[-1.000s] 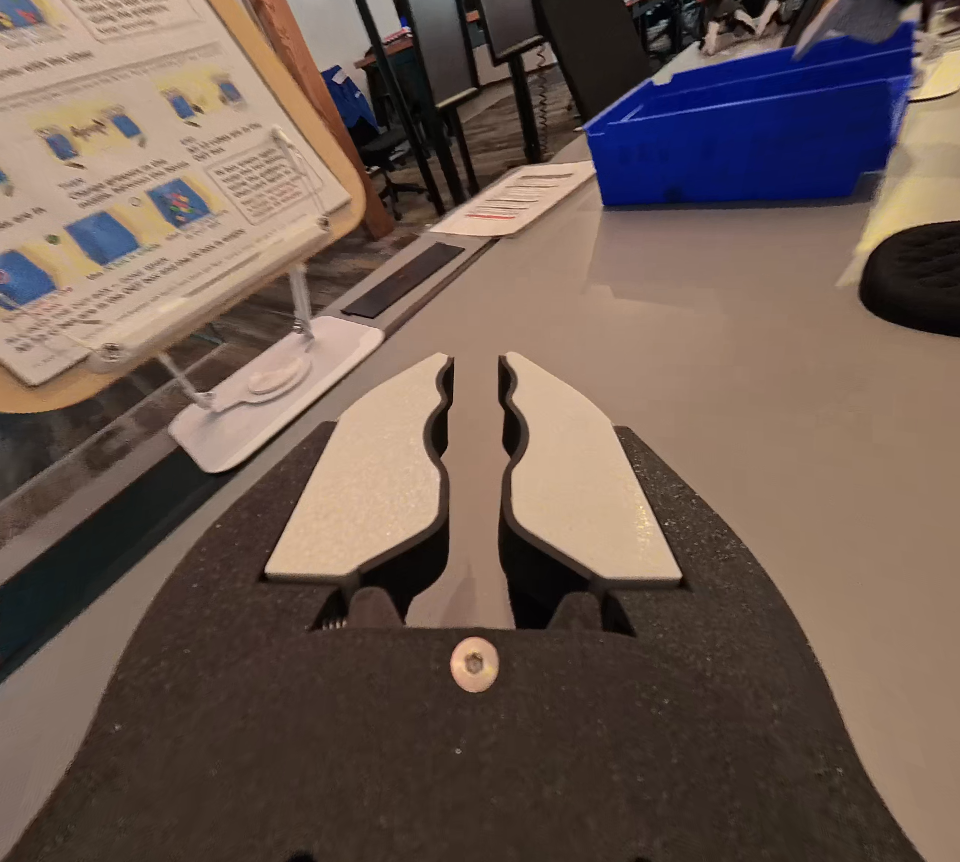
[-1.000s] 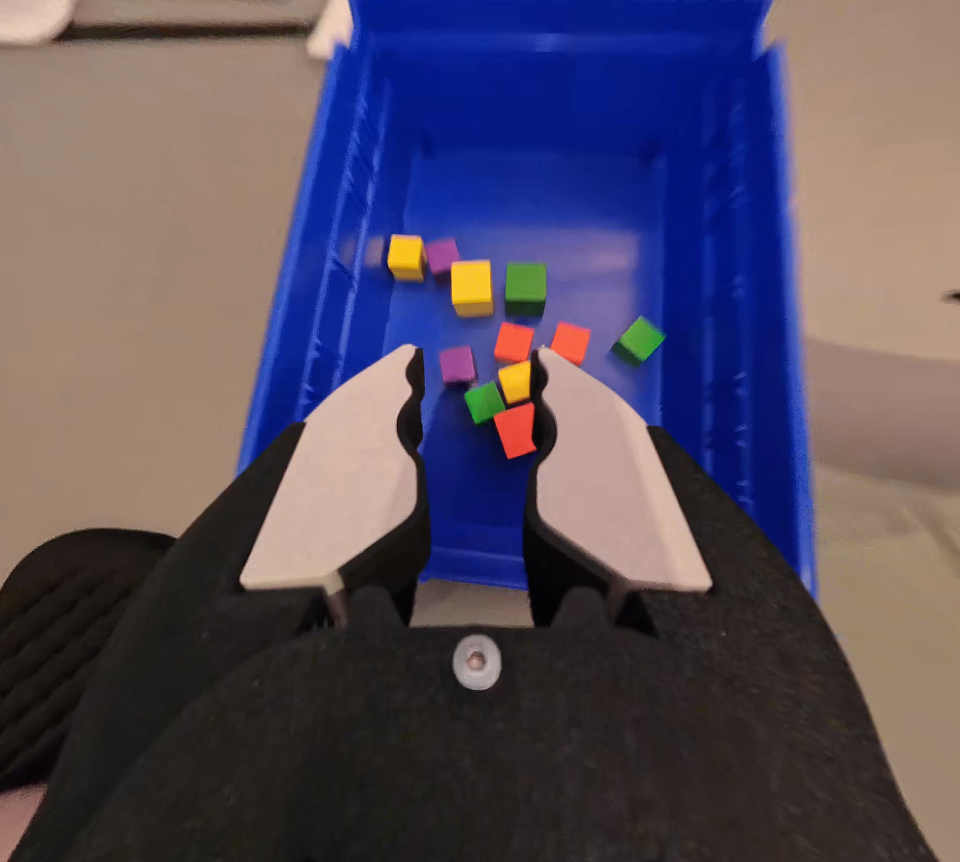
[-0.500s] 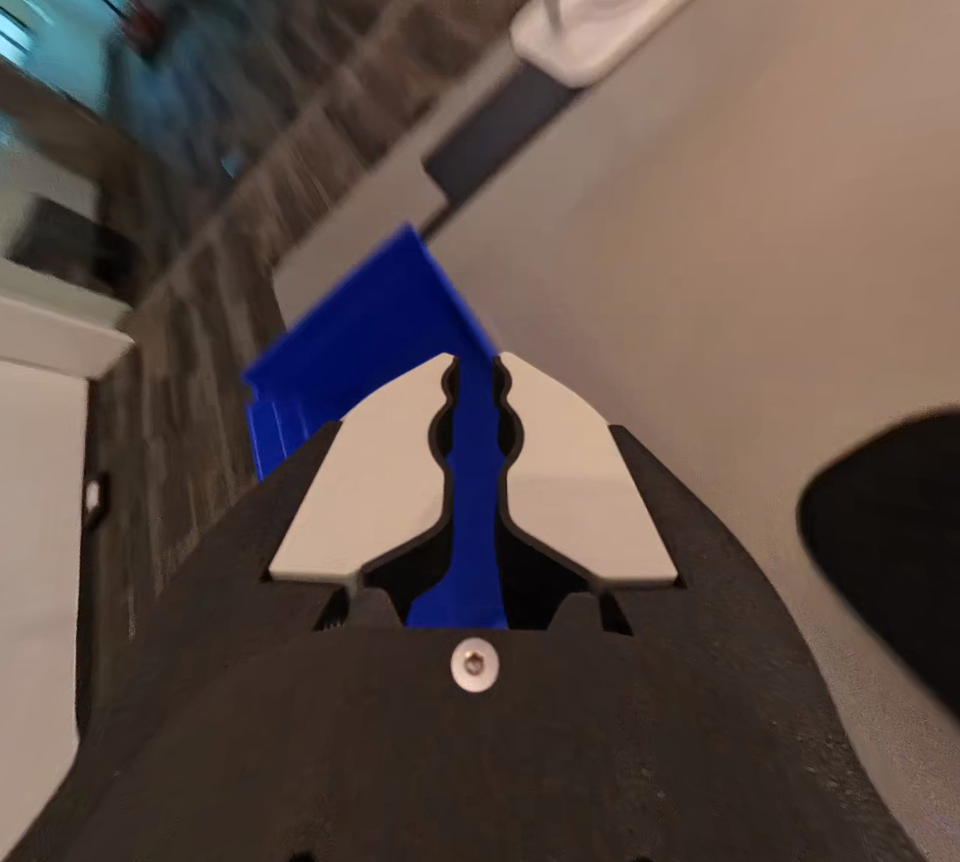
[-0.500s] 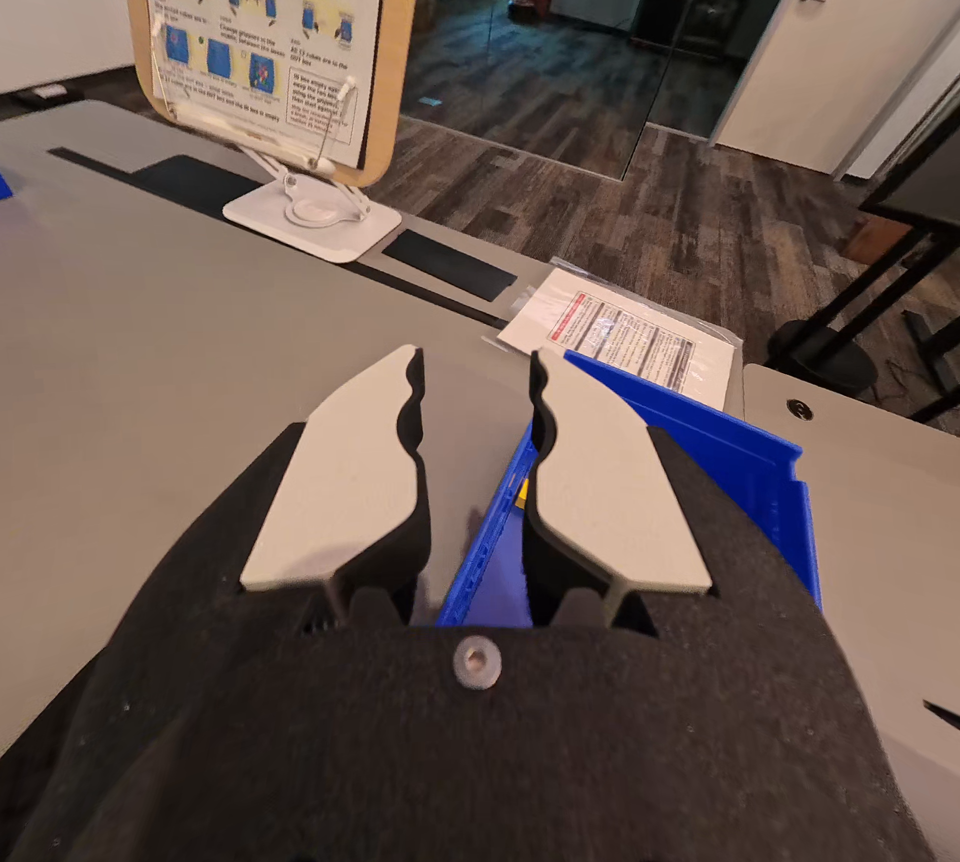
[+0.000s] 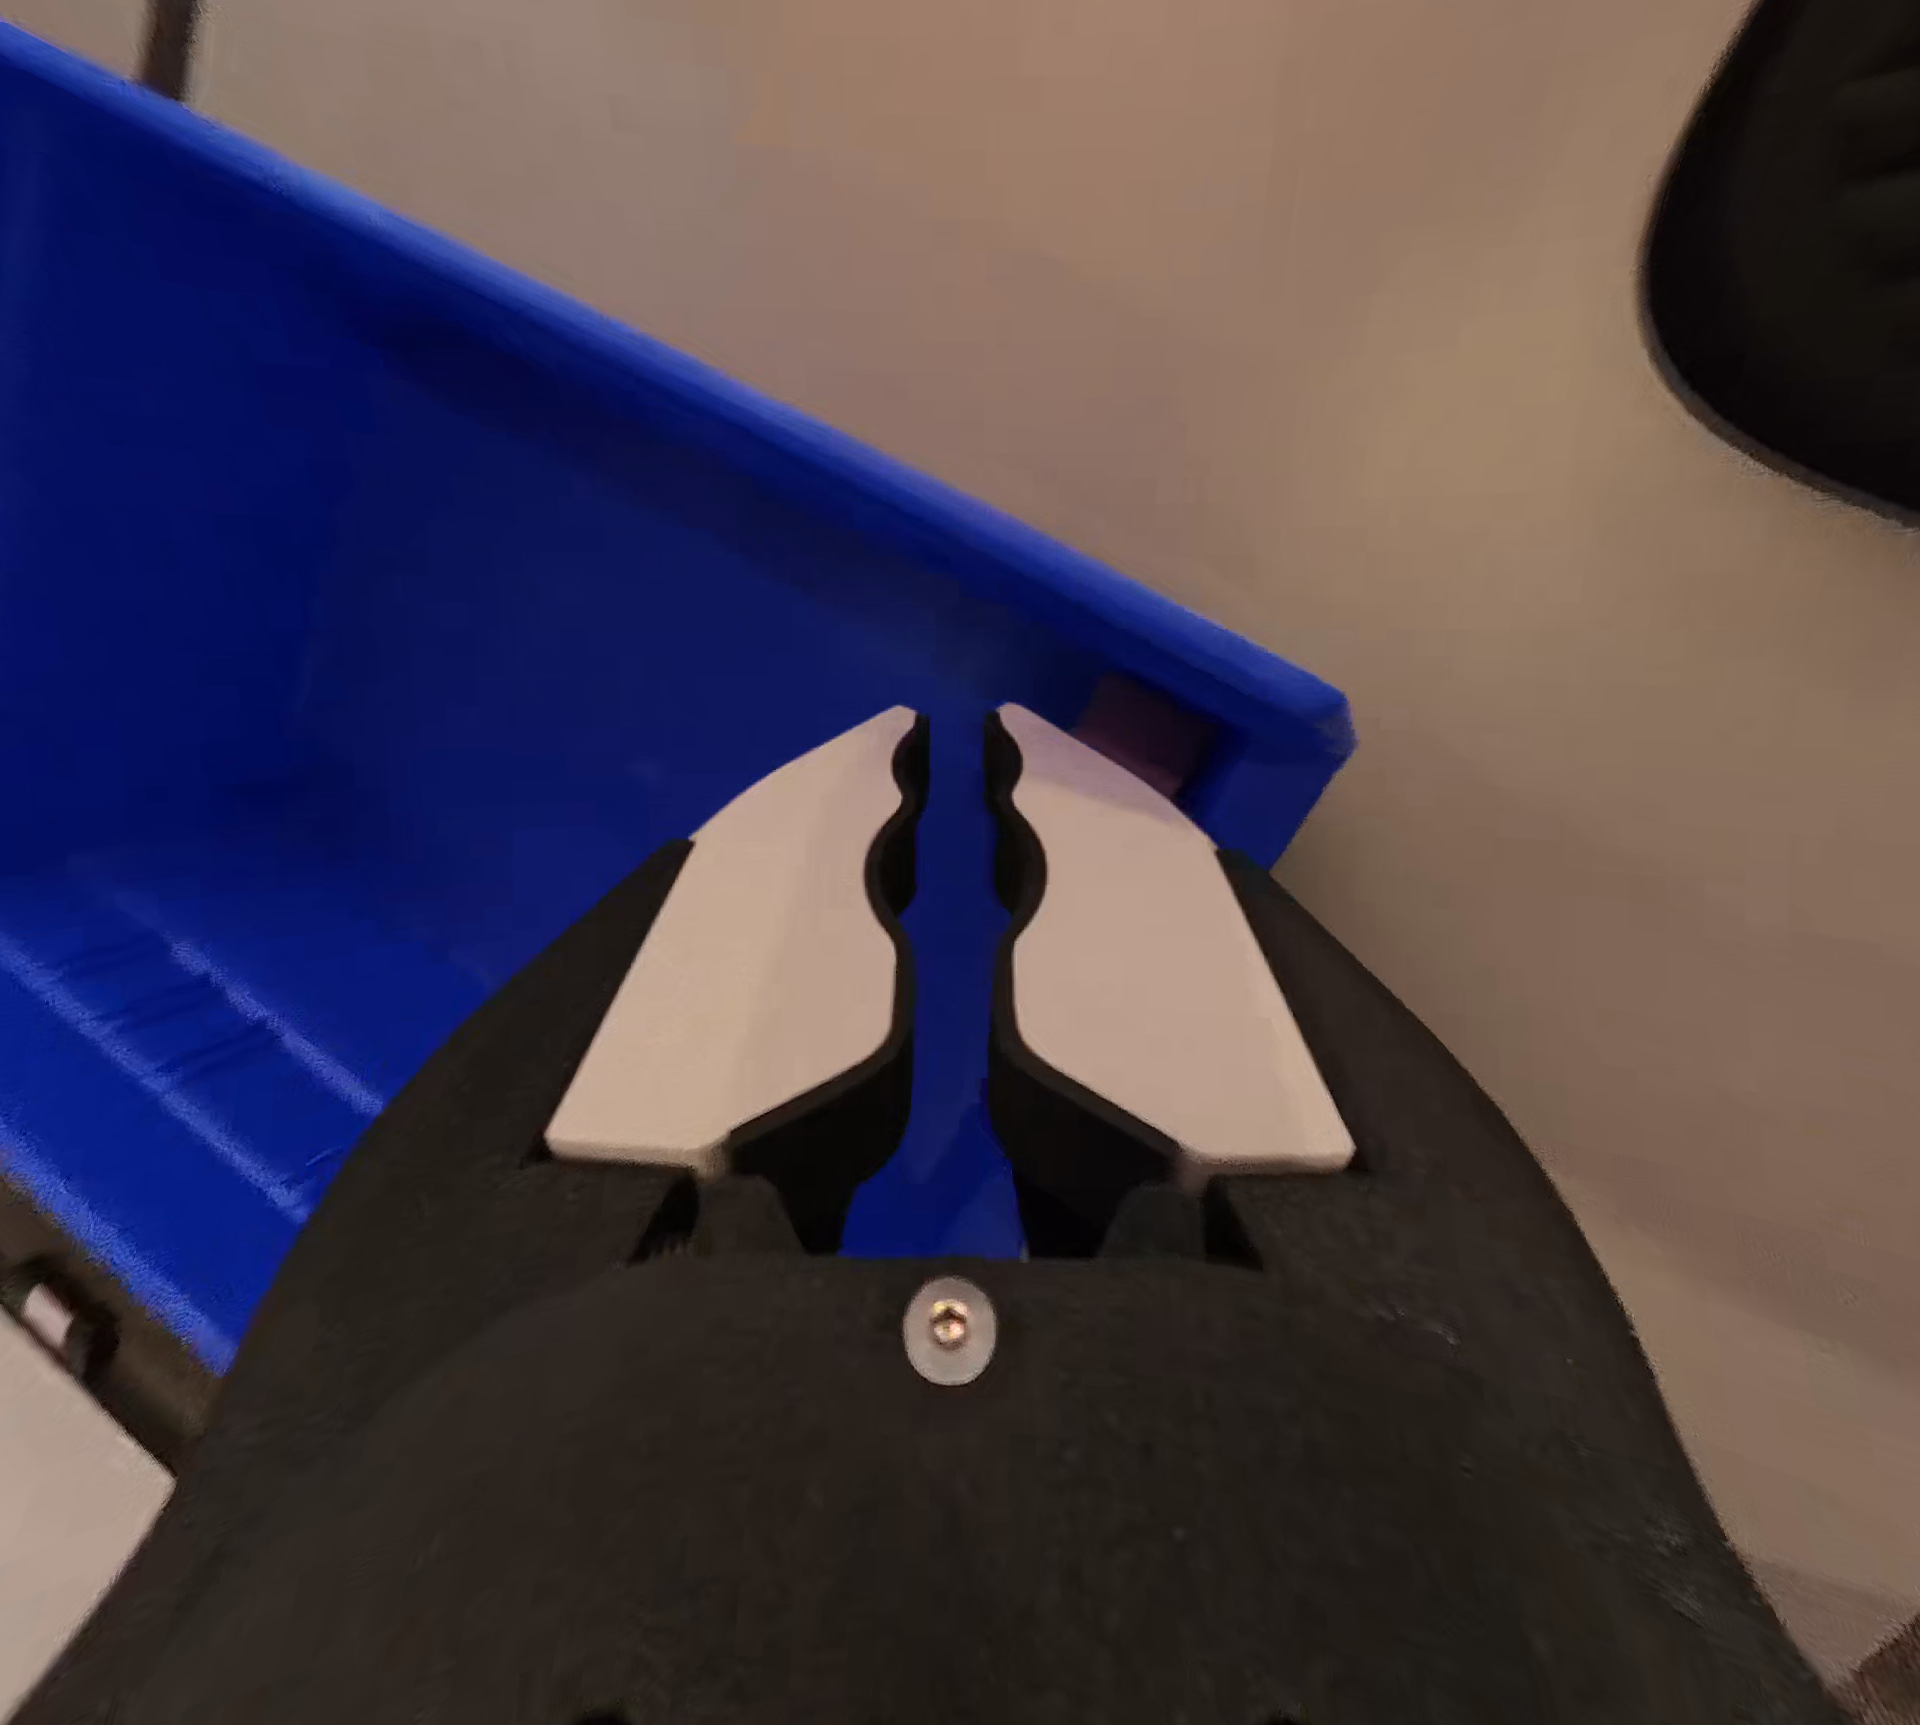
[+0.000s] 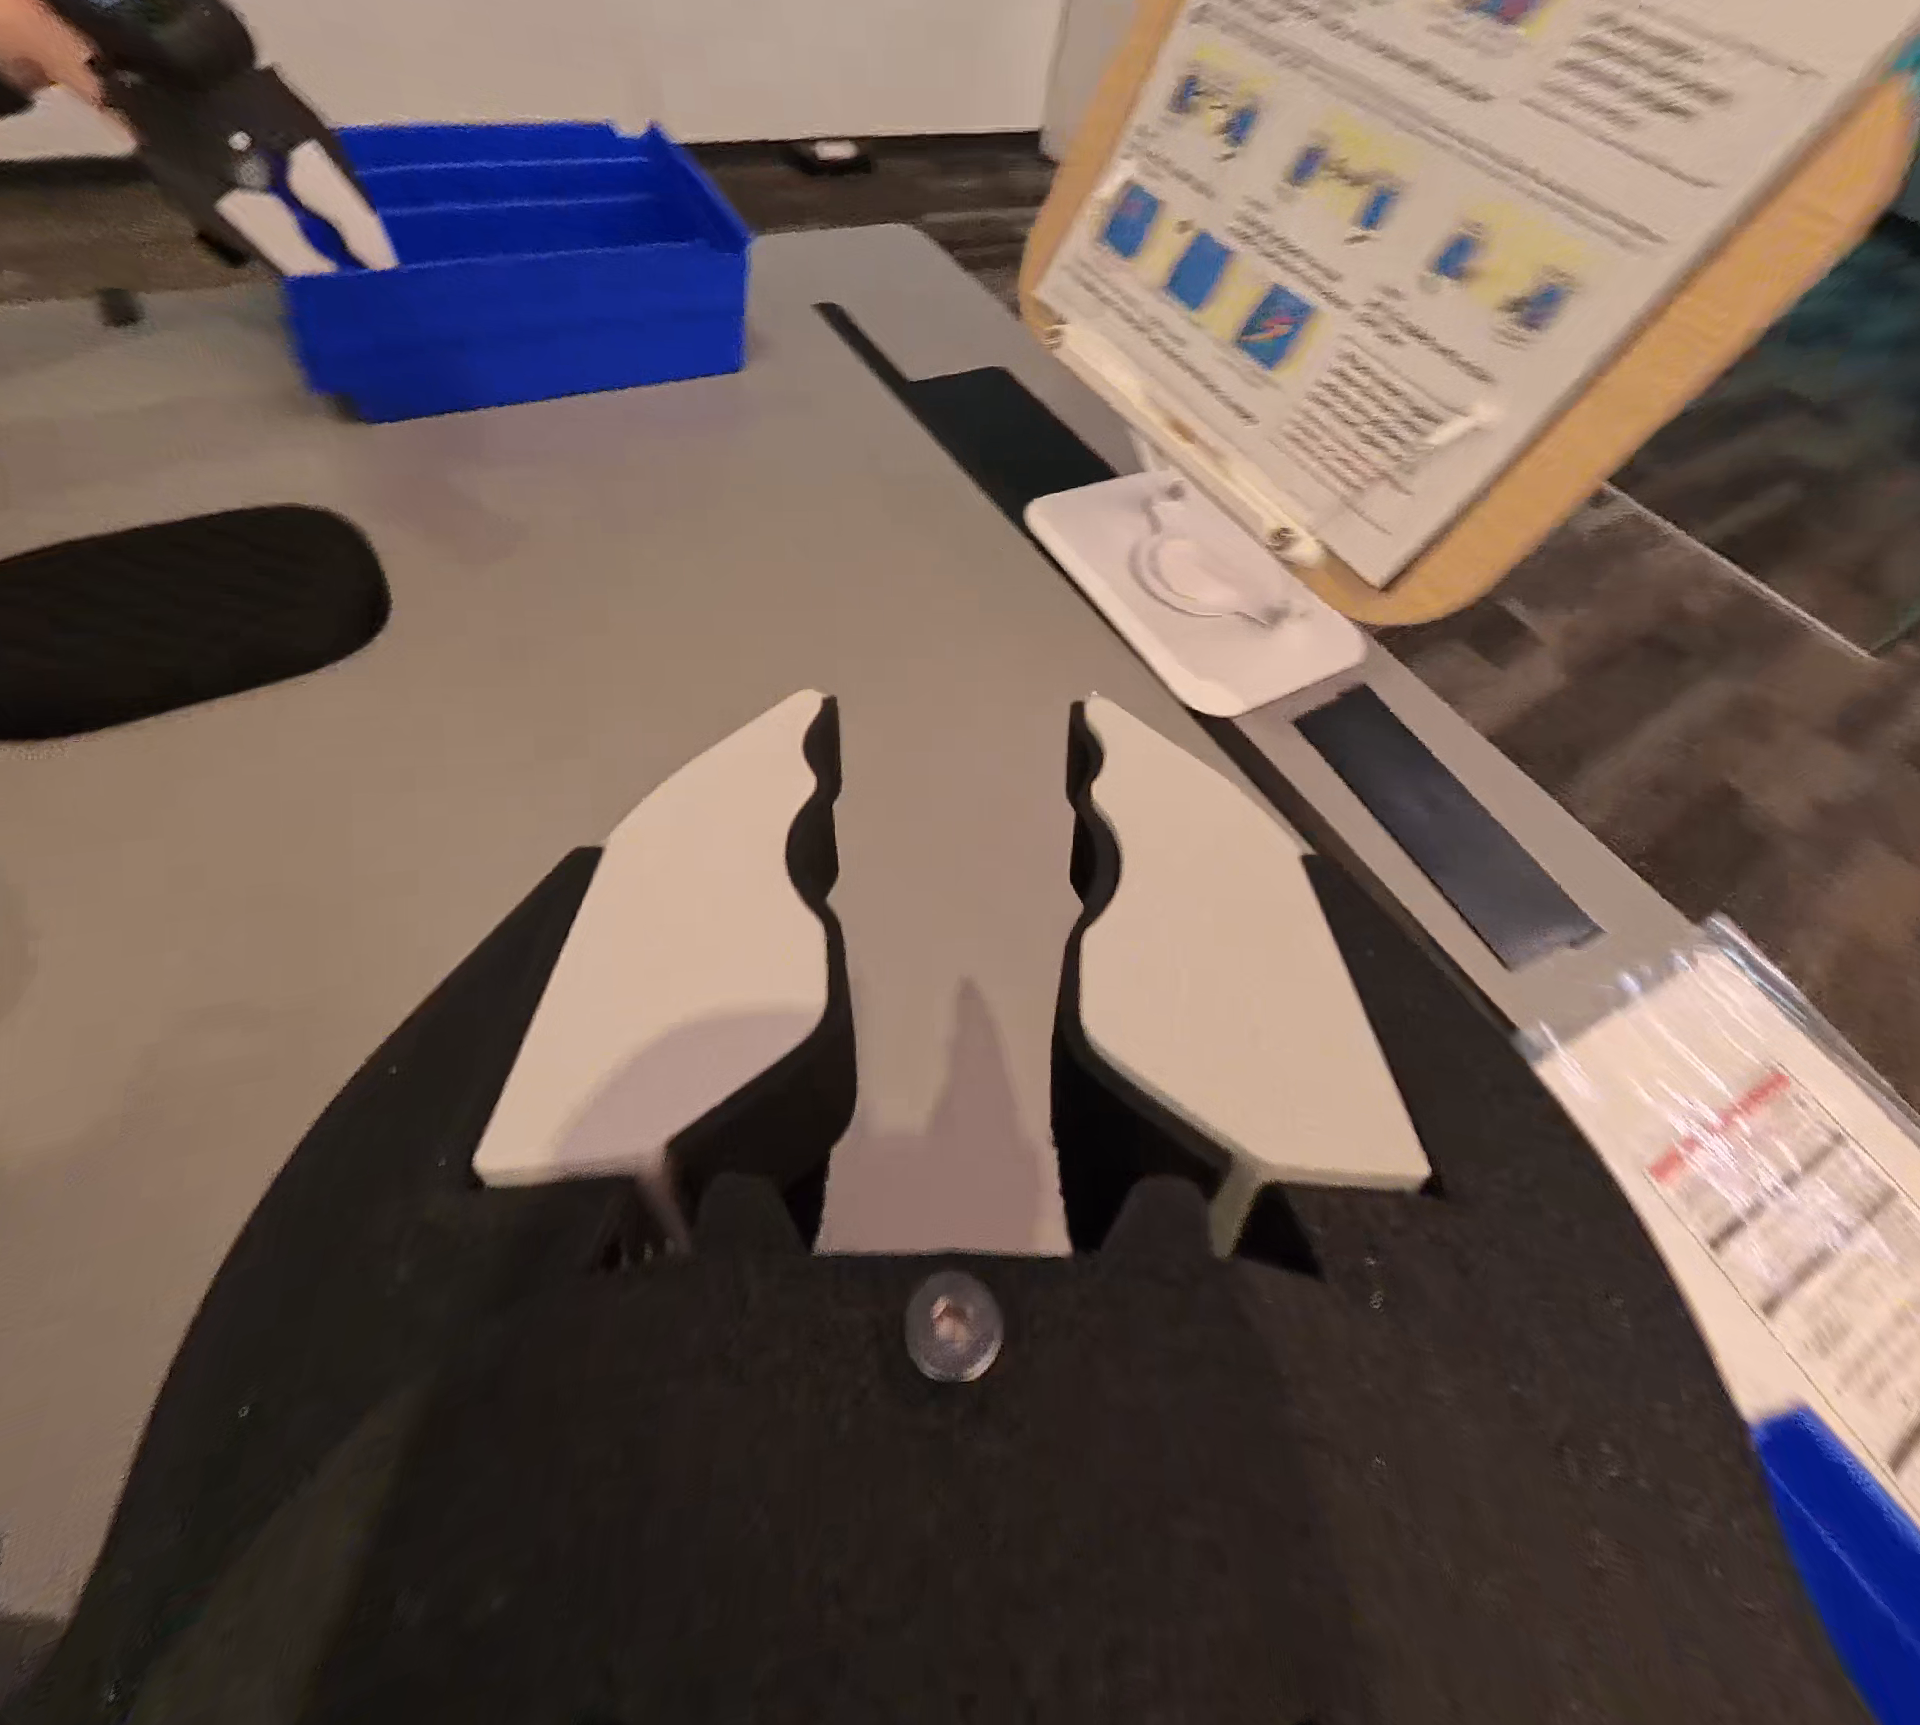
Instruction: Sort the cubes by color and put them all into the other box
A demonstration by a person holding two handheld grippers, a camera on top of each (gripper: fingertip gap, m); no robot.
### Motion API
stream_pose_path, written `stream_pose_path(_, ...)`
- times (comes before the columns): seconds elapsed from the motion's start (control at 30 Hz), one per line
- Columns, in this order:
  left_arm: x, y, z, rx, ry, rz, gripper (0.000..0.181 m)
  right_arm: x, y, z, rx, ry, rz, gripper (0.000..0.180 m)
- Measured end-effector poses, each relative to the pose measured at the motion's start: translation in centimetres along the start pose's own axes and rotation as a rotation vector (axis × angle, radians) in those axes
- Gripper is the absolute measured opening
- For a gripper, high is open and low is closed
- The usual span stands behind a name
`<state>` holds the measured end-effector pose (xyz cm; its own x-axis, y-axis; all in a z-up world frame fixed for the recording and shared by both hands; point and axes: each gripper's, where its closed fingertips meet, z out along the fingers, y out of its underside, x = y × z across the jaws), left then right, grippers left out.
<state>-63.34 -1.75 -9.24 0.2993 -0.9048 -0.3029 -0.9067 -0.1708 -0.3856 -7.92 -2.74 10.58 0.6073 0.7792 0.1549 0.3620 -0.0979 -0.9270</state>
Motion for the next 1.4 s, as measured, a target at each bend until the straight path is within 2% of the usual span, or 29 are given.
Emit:
stream_pose_path(0.17, 2.1, 1.5, 0.5, -0.101, 0.262, -0.113, 0.01, -1.7, 1.2, 4.2, -0.152, -0.027, -0.054, 0.046)
stream_pose_path(0.3, 2.3, 1.6, 0.6, -0.207, 0.415, -0.312, 0.017, -2.1, 1.7, 6.3, -0.206, -0.033, -0.047, 0.046)
stream_pose_path(0.4, 2.8, 1.0, 0.8, -0.255, 0.507, -0.431, 0.028, -1.9, 2.1, 7.1, -0.219, -0.025, -0.039, 0.046)
stream_pose_path(0.53, 2.6, 1.1, 1.1, -0.31, 0.505, -0.483, 0.041, -1.3, 3.0, 7.2, -0.243, -0.015, -0.011, 0.047)
stream_pose_path(0.63, 2.7, 1.6, 1.8, -0.368, 0.506, -0.501, 0.042, -0.8, 3.4, 7.0, -0.249, -0.007, 0.003, 0.047)
stream_pose_path(0.87, 2.3, 1.9, 2.1, -0.422, 0.475, -0.397, 0.051, -0.5, 4.2, 6.3, -0.261, 0.002, 0.002, 0.047)
stream_pose_path(1.03, -0.3, 3.1, 2.0, -0.427, 0.351, -0.327, 0.048, -0.3, 4.1, 6.0, -0.249, 0.003, 0.009, 0.047)
stream_pose_path(1.1, -2.7, 4.6, 2.4, -0.445, 0.223, -0.295, 0.034, -0.4, 4.3, 6.0, -0.259, 0.002, 0.005, 0.047)
stream_pose_path(1.13, -3.3, 5.4, 2.6, -0.459, 0.191, -0.287, 0.033, -0.4, 4.5, 6.1, -0.267, 0.0, 0.001, 0.047)
stream_pose_path(1.2, -2.7, 5.5, 2.8, -0.418, 0.257, -0.363, 0.038, -0.4, 4.7, 6.1, -0.283, 0.005, -0.007, 0.047)
stream_pose_path(1.3, -1.4, 3.1, 1.9, -0.26, 0.409, -0.501, 0.04, -0.7, 4.7, 6.2, -0.288, -0.005, -0.011, 0.047)
stream_pose_path(1.4, -0.1, 0.9, 0.7, -0.191, 0.549, -0.664, 0.042, -0.7, 5.0, 6.5, -0.305, -0.005, -0.012, 0.047)
